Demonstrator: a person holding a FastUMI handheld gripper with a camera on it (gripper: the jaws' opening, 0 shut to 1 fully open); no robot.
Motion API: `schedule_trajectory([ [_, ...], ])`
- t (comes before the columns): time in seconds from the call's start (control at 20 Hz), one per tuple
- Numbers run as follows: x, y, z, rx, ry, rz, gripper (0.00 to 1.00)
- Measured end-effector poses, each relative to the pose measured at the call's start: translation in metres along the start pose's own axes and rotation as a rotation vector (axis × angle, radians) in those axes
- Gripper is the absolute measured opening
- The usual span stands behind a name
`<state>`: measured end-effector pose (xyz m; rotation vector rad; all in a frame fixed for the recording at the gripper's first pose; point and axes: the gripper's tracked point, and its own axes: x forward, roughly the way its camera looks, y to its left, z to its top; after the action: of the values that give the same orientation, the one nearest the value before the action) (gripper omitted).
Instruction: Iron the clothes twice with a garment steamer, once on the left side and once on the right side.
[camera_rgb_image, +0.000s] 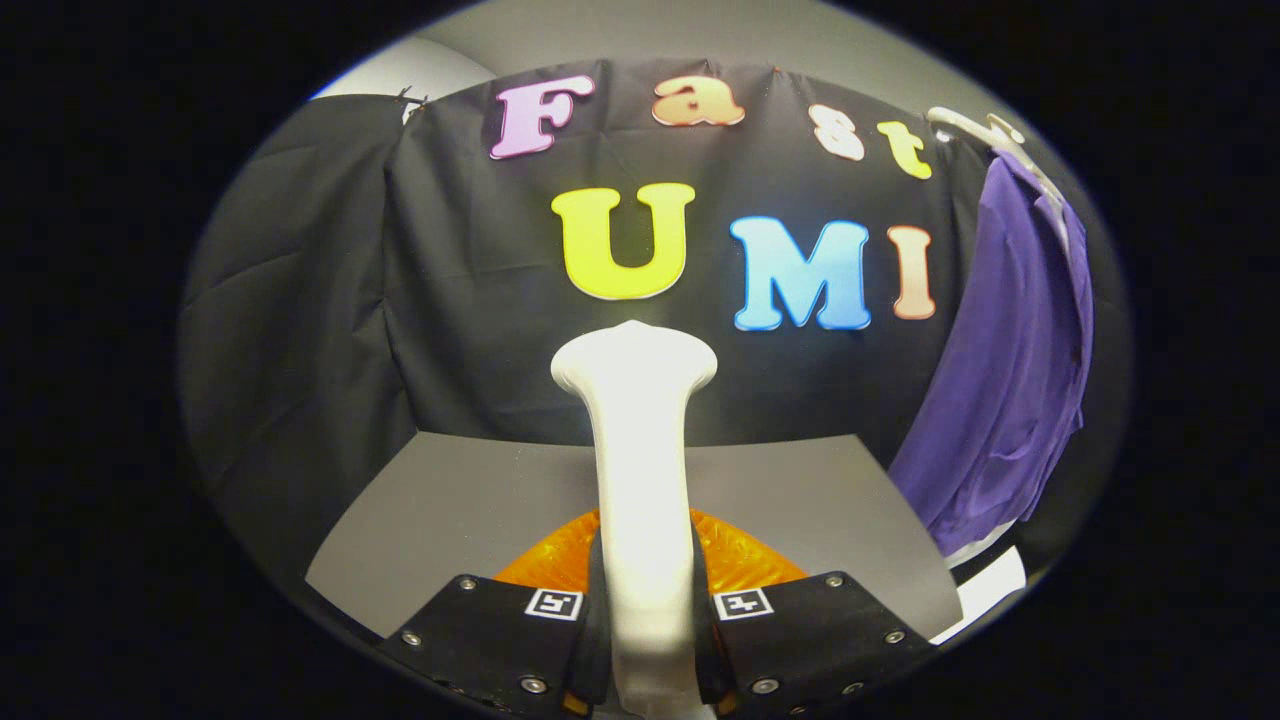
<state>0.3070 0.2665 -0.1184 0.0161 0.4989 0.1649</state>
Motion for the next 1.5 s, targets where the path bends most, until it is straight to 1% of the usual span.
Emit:
schedule_trajectory([
  [0.1,-0.022,-0.019,0.002,-0.039,-0.054,-0.036,0.33],
  [0.25,-0.051,-0.045,0.001,-0.115,-0.109,-0.055,0.33],
  [0.35,-0.074,-0.062,0.002,-0.102,-0.153,-0.057,0.33],
  [0.45,-0.095,-0.085,0.007,-0.086,-0.208,-0.083,0.33],
  [0.55,-0.115,-0.107,0.007,-0.098,-0.248,-0.11,0.33],
  [0.75,-0.146,-0.146,0.004,-0.152,-0.269,-0.161,0.33],
  [0.9,-0.164,-0.17,0.007,-0.142,-0.303,-0.183,0.33],
  [1.15,-0.179,-0.209,0.007,-0.093,-0.318,-0.177,0.33],
  [1.3,-0.187,-0.231,0.013,-0.088,-0.334,-0.175,0.33],
  [1.4,-0.2,-0.242,0.014,-0.078,-0.348,-0.165,0.33],
  [1.5,-0.211,-0.257,0.017,-0.076,-0.358,-0.173,0.33],
])
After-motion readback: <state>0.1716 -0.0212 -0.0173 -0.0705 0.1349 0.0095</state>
